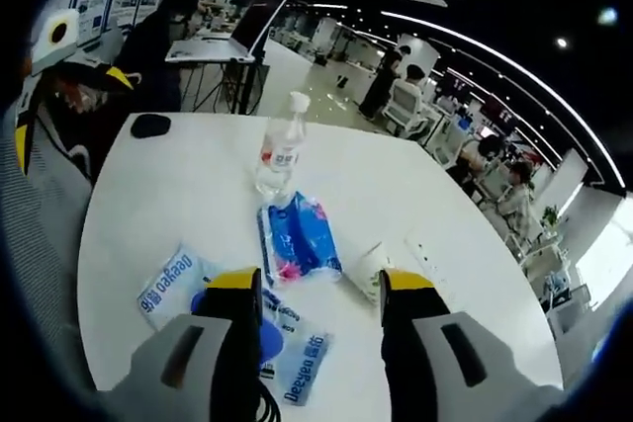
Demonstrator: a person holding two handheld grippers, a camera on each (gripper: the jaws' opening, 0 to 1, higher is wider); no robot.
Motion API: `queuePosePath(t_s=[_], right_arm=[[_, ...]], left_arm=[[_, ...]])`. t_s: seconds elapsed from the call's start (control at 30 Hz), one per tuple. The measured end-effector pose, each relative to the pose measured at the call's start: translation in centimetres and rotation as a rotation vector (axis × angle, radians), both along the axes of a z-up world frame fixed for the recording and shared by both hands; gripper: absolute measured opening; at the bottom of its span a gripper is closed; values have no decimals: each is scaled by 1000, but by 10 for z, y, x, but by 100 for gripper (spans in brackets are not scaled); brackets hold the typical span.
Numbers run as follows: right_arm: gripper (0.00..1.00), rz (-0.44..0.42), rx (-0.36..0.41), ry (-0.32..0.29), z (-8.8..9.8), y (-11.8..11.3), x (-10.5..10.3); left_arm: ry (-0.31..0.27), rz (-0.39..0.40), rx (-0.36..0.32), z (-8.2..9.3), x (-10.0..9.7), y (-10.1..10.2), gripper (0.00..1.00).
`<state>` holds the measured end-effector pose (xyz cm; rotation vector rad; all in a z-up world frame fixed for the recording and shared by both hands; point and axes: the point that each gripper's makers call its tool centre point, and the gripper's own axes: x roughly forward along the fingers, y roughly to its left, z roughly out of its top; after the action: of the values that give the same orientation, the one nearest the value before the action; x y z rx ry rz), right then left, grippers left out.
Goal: Arrange the tabletop items into an orderly group along one side of the table until the central work area is clear of visible clutter.
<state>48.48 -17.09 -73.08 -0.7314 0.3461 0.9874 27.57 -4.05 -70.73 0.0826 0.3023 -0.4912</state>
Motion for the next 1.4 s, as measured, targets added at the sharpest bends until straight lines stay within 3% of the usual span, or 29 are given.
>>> queuePosePath(t_s=[0.27, 0.7, 1.3, 1.4], right_arm=[[43, 48, -25, -32, -5, 2, 15], [39, 47, -43, 25, -30, 11, 31], [34, -370, 268, 370, -70, 8, 52], [34, -397, 284, 391, -75, 11, 53]], left_arm=[[-28, -24, 5, 3, 0, -4, 97], [-14, -23, 28, -3, 0, -3, 95], [21, -5, 49, -11, 2, 1, 93], [24, -1, 47, -12, 2, 2, 93]])
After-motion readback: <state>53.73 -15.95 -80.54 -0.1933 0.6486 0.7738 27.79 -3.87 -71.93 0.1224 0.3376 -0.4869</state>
